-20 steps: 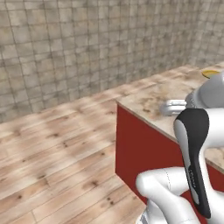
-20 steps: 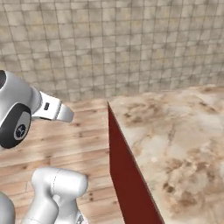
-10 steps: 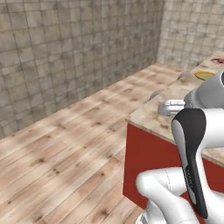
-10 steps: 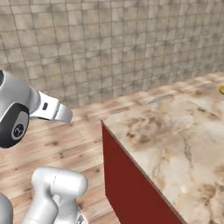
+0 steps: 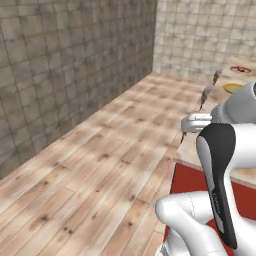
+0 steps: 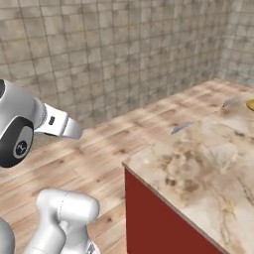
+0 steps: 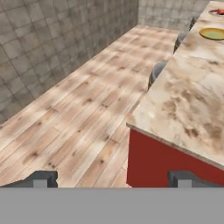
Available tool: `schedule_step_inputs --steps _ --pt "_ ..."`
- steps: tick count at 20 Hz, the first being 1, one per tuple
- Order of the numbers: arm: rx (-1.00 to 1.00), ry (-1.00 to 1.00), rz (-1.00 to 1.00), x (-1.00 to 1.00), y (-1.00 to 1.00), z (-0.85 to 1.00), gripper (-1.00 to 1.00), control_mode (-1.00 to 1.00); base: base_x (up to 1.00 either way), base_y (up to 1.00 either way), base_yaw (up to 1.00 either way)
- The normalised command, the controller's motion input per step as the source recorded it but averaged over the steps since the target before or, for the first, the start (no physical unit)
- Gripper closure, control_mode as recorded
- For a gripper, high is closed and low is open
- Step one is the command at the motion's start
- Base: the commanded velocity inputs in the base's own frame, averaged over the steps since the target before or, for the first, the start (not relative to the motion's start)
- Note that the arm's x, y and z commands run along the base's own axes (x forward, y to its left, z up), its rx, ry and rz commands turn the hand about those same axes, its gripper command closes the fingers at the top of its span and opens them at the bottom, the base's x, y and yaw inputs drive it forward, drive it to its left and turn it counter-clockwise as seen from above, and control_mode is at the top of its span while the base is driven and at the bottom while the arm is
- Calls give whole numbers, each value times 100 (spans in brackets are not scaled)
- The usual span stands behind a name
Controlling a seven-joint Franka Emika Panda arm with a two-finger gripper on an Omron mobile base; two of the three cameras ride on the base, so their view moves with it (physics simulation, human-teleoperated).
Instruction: Transport the fish and garlic to the fridge. Place the fish on the rack containing meat and place the garlic on the rack containing the vegetable, ensuring meats and vegetables are on different racks.
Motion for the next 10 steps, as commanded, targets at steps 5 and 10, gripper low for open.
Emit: schedule_step_inputs --steps 5,10 --pt "0 0 0 0 0 0 -100 100 100 100 -32" --pt "0 0 0 0 0 0 -100 100 100 100 -41"
